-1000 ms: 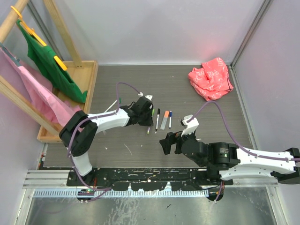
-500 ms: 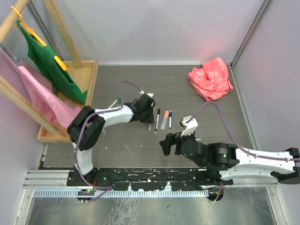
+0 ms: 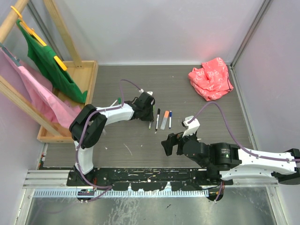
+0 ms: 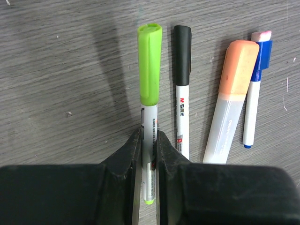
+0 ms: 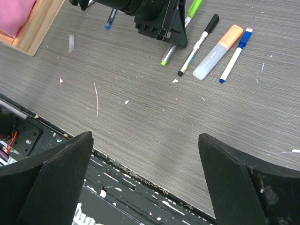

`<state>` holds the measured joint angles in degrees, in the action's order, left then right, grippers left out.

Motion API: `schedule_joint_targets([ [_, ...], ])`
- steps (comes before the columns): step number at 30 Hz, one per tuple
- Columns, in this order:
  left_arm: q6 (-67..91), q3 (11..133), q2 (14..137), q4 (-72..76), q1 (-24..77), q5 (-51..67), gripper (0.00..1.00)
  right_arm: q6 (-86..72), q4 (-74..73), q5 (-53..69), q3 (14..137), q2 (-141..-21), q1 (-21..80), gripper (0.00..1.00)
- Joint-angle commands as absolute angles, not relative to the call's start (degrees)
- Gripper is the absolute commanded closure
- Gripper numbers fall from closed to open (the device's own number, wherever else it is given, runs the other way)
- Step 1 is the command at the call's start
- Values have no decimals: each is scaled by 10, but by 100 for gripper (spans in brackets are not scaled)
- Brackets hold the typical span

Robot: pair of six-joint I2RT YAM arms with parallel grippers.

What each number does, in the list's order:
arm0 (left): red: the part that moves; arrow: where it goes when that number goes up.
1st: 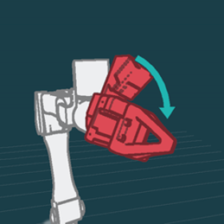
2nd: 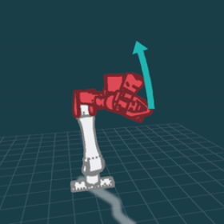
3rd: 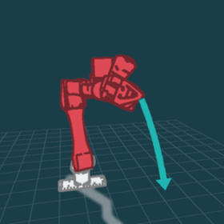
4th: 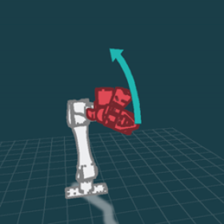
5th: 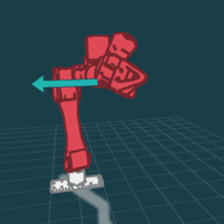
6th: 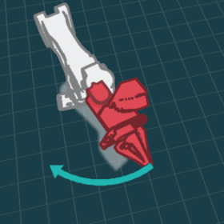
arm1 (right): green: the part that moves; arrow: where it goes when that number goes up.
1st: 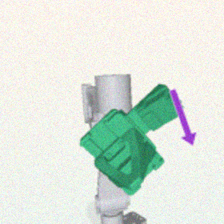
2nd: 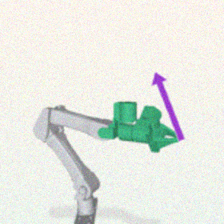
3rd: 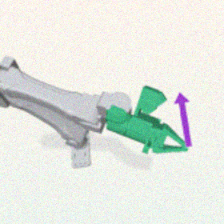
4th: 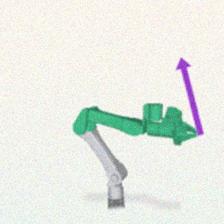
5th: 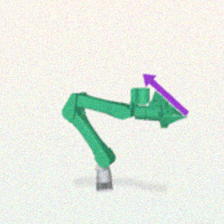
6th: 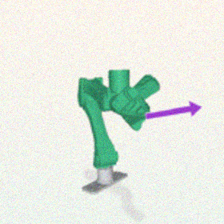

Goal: Insert the pens into the pen caps
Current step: Place the pen at the center of the board.

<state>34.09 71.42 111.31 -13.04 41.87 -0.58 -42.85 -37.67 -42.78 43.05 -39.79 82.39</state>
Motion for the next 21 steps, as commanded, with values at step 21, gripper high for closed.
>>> schedule_joint_targets([
  [21, 352, 707, 1104, -117, 414, -11, 79, -429, -381, -450, 441, -379, 823, 1],
])
